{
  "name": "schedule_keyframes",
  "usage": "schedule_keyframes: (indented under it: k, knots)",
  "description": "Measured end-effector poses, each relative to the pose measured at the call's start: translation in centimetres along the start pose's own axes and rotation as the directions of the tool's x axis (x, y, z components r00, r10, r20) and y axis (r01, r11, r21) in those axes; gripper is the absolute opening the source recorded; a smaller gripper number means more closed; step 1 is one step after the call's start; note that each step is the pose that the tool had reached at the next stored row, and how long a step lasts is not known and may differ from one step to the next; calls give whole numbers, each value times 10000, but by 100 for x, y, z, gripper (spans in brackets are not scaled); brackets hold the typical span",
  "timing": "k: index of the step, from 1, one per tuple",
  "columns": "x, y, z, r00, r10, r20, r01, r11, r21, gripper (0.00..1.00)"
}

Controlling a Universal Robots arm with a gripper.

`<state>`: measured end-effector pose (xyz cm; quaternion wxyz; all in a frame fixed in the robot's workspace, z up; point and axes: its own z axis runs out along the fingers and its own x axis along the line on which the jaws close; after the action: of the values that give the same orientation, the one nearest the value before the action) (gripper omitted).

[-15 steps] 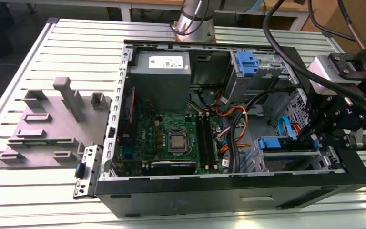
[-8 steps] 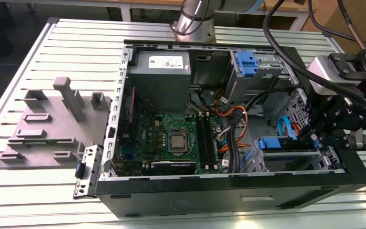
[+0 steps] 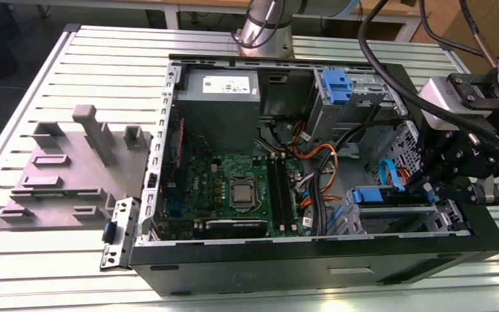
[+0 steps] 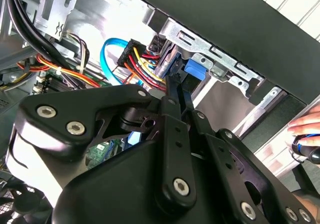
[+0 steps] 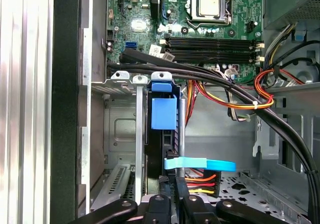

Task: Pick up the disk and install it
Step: 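Insert the second disk wire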

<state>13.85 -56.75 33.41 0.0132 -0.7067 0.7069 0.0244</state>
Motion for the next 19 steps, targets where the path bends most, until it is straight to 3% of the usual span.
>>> schedule_keyframes:
  k: [19]
  knots:
    - [-2, 1, -37, 10000, 0, 2, 0, 10000, 0, 16]
